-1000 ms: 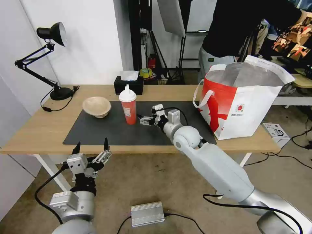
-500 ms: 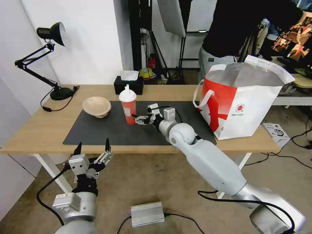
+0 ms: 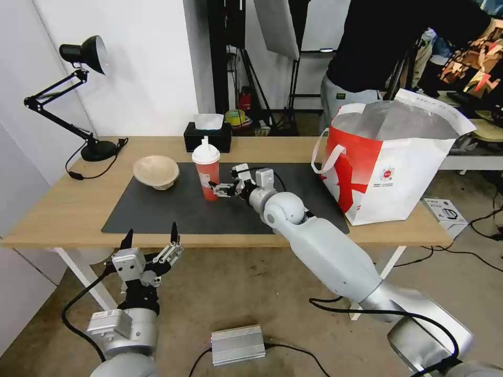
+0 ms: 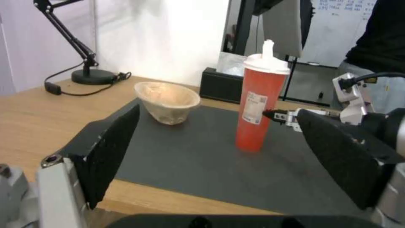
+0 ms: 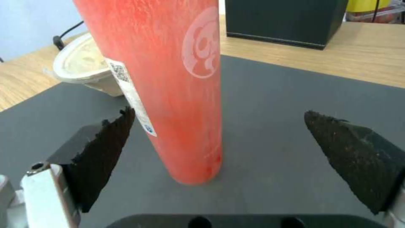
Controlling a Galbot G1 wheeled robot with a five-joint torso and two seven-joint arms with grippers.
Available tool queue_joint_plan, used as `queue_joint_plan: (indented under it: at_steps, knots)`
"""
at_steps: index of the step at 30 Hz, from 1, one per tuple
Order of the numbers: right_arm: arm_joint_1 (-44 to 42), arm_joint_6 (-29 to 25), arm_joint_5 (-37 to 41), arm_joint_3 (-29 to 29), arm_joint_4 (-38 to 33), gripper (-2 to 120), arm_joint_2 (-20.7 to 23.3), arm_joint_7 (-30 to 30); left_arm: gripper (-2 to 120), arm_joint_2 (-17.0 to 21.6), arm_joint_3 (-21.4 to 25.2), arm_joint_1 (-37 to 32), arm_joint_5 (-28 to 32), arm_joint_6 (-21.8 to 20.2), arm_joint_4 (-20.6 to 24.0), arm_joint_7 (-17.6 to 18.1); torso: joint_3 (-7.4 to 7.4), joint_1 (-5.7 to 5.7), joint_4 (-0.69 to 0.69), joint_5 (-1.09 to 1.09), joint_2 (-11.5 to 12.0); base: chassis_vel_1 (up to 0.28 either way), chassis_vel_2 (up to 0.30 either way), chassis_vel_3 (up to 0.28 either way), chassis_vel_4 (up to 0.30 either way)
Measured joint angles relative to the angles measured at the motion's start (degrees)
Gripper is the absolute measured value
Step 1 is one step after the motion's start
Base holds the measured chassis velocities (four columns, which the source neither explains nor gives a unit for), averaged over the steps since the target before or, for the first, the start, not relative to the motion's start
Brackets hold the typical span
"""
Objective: Pick up the trash from the table and place it into the takeout bag.
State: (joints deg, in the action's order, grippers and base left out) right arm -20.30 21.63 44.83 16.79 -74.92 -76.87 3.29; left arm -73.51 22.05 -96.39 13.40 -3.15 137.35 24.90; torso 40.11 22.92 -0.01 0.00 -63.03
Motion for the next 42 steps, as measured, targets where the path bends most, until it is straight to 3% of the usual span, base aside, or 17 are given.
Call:
queue_joint_plan:
  at_steps: [42]
  knots:
    - [6.0, -2.54, -2.84, 2.79, 13.29, 100, -8.29, -4.58, 100, -1.0, -1.16, 0.01, -0.7, 0.54, -1.01, 0.04, 0.0, 0.0, 0.01, 0.0, 0.0, 0.0, 0.0, 0.0, 0.0]
